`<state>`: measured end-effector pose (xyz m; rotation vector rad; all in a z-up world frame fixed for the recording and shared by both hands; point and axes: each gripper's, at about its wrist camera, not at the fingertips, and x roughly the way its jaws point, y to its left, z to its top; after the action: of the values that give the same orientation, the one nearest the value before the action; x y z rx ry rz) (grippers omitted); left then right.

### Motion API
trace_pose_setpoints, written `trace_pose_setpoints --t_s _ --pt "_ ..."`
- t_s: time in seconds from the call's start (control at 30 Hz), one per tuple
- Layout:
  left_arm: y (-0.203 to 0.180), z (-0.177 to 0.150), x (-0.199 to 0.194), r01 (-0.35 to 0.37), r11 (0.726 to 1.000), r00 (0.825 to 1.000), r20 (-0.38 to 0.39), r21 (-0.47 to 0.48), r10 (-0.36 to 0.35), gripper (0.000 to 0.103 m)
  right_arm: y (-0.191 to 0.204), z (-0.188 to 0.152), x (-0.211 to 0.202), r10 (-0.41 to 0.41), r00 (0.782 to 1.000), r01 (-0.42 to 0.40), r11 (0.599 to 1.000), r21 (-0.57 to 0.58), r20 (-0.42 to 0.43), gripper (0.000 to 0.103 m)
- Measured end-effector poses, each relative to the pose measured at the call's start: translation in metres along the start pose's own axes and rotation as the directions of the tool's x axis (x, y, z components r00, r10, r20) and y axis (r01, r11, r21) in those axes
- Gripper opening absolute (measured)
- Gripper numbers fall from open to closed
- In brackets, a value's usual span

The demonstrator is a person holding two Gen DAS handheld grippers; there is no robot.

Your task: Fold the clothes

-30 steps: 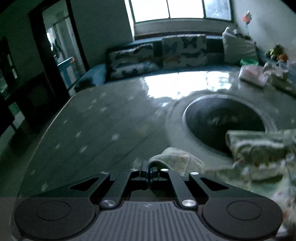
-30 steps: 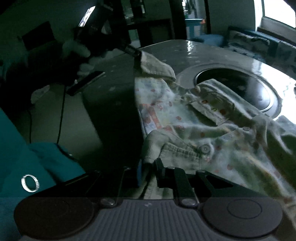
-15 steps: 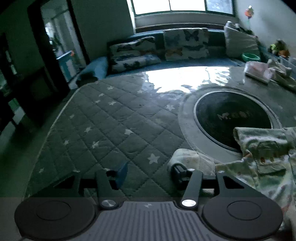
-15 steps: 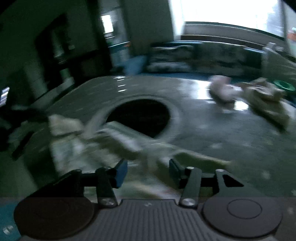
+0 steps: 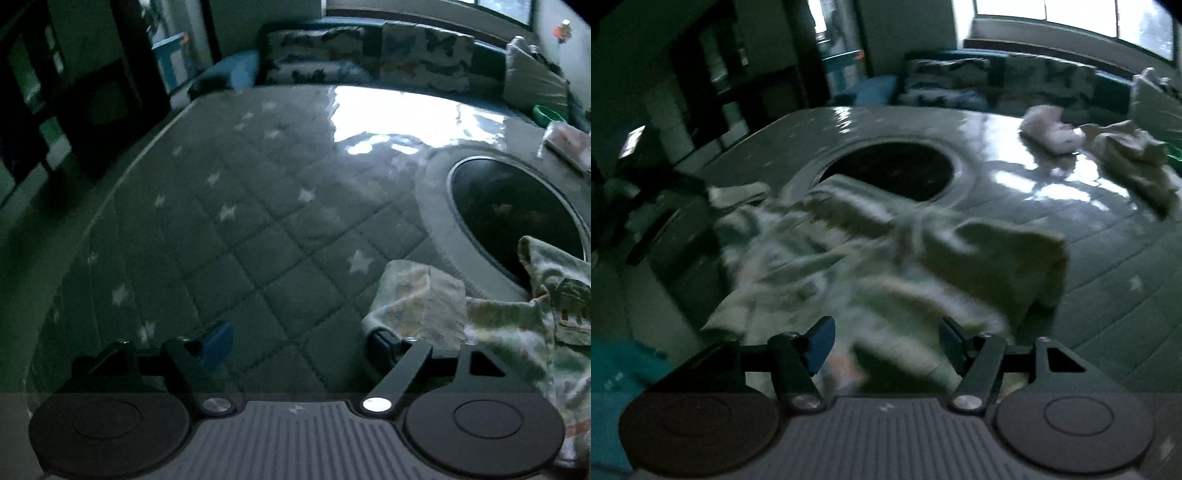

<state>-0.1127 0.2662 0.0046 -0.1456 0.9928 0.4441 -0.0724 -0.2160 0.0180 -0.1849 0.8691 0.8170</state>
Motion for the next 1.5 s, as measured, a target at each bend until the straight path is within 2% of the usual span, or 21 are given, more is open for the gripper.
trace_pose_setpoints --t_s 0.07,0.13,0.2,0.23,0.33,0.37,0.47,0.57,0.63,0.7,0.8,0.87,0.9,0.93,0.97,1.03,1.13,1.23,1.27,1.4,1.5 --pt "0.003 -0.003 0.003 -0.004 1.0 1.0 -0.019 -0.011 0.004 0.084 0.014 -0.008 -0.003 0.025 1.0 -0.025 0.999 -0.036 -0.011 0.065" --pt "0.0 -0.007 0.003 -0.015 1.0 1.0 -0.015 0.011 0.015 0.086 0.023 -0.014 -0.002 -0.004 1.0 0.002 0.996 -0.087 -0.025 0.06" --pt "-0.004 -0.011 0.003 -0.027 0.999 1.0 -0.007 0.038 0.028 0.087 0.027 -0.019 0.002 -0.056 0.997 0.049 0.99 -0.13 -0.044 0.045" --pt "-0.005 -0.012 0.002 -0.031 0.998 1.0 -0.002 0.049 0.031 0.088 0.026 -0.021 0.001 -0.084 0.996 0.079 0.988 -0.135 -0.034 0.029" --pt "-0.004 -0.016 0.0 -0.032 0.997 0.999 0.013 0.068 0.031 0.091 0.017 -0.021 -0.01 -0.177 0.984 0.178 0.976 -0.126 0.018 0.012" --pt "-0.004 -0.016 0.0 -0.03 0.997 0.999 0.016 0.07 0.029 0.091 0.011 -0.019 -0.017 -0.214 0.976 0.218 0.97 -0.106 0.047 0.011" --pt "-0.001 -0.017 0.001 -0.023 0.997 1.0 0.016 0.068 0.022 0.092 -0.011 -0.015 -0.039 -0.336 0.936 0.341 0.94 -0.029 0.106 0.01" --pt "0.001 -0.02 0.002 -0.018 0.998 1.0 0.01 0.06 0.017 0.093 -0.041 -0.018 -0.06 -0.473 0.871 0.466 0.881 0.079 0.133 0.01" --pt "0.002 -0.022 0.003 -0.014 0.998 1.0 0.005 0.054 0.014 0.094 -0.064 -0.025 -0.071 -0.545 0.83 0.526 0.835 0.164 0.115 0.01" --pt "0.004 -0.023 0.004 -0.011 0.999 1.0 0.001 0.049 0.011 0.096 -0.083 -0.034 -0.078 -0.621 0.78 0.589 0.771 0.241 0.08 0.012" --pt "0.006 -0.026 0.004 -0.008 0.999 1.0 -0.004 0.04 0.008 0.096 -0.103 -0.048 -0.082 -0.686 0.727 0.648 0.693 0.316 0.015 0.013" --pt "0.008 -0.027 0.004 -0.011 0.999 1.0 -0.005 0.034 0.011 0.096 -0.109 -0.054 -0.087 -0.701 0.713 0.657 0.671 0.343 0.004 0.019" --pt "0.008 -0.027 0.003 -0.013 0.999 1.0 -0.005 0.03 0.013 0.096 -0.106 -0.054 -0.087 -0.698 0.716 0.652 0.677 0.341 0.017 0.023" --pt "0.009 -0.028 0.003 -0.015 1.0 1.0 -0.006 0.027 0.015 0.096 -0.103 -0.053 -0.088 -0.693 0.72 0.645 0.685 0.338 0.031 0.033" --pt "0.01 -0.028 0.003 -0.014 1.0 1.0 -0.006 0.024 0.014 0.096 -0.099 -0.051 -0.085 -0.676 0.735 0.624 0.701 0.344 0.045 0.038" --pt "0.01 -0.028 0.003 -0.011 1.0 1.0 -0.01 0.027 0.012 0.097 -0.098 -0.048 -0.079 -0.614 0.788 0.556 0.748 0.364 0.058 0.038" --pt "0.009 -0.031 0.005 -0.013 0.999 1.0 -0.025 0.035 0.014 0.098 -0.095 -0.047 -0.059 -0.557 0.829 0.509 0.788 0.346 0.049 0.044" --pt "0.009 -0.033 0.003 -0.008 0.999 1.0 -0.021 0.039 0.009 0.098 -0.09 -0.044 -0.039 -0.507 0.861 0.466 0.819 0.334 0.043 0.047" --pt "0.007 -0.035 0.001 -0.012 0.998 1.0 -0.012 0.062 0.013 0.098 -0.088 -0.04 -0.032 -0.489 0.871 0.449 0.829 0.333 0.043 0.052" --pt "-0.007 -0.046 -0.009 -0.041 0.982 0.998 0.048 0.182 0.032 0.101 -0.069 -0.03 -0.011 -0.411 0.91 0.379 0.879 0.29 0.054 0.057" --pt "-0.012 -0.051 -0.012 -0.061 0.972 0.996 0.076 0.228 0.044 0.102 -0.048 -0.017 0.005 -0.34 0.938 0.316 0.919 0.235 0.069 0.063"
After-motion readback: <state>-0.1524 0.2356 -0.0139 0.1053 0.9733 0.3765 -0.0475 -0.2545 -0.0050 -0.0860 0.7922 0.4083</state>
